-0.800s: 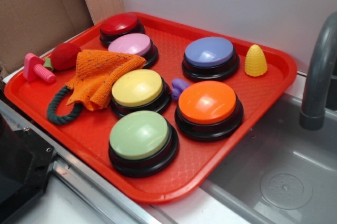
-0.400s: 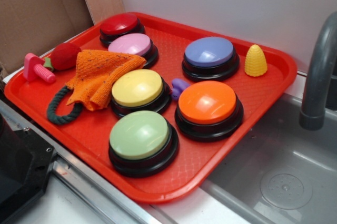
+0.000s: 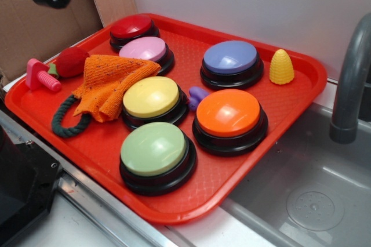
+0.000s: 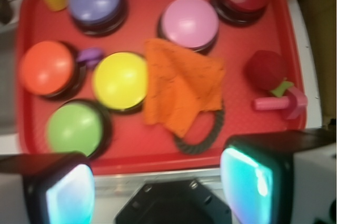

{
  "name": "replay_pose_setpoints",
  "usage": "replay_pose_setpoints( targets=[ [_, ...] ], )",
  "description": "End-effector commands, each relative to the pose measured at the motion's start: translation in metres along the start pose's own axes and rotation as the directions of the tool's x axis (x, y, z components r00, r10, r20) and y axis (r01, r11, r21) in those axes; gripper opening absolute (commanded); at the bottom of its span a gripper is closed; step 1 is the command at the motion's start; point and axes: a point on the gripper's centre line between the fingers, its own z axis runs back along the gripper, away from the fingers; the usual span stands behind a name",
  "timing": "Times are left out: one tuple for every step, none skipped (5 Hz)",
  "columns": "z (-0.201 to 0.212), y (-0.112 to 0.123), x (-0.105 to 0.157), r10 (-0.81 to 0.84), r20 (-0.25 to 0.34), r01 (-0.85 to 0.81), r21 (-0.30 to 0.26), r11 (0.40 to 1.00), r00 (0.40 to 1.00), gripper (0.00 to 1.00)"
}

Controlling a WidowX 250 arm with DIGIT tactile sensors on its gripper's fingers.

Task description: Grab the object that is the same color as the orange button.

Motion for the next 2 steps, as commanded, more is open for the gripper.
replay_pose_setpoints(
  targets=[
    [-0.044,0.040,0.022,0.021,0.122,-0.025,0.030,0.999,0.992,1.00],
    [-0.073,0.061,0.032,0.057,0.140,-0.068,0.073,0.995,0.988,1.00]
  ],
)
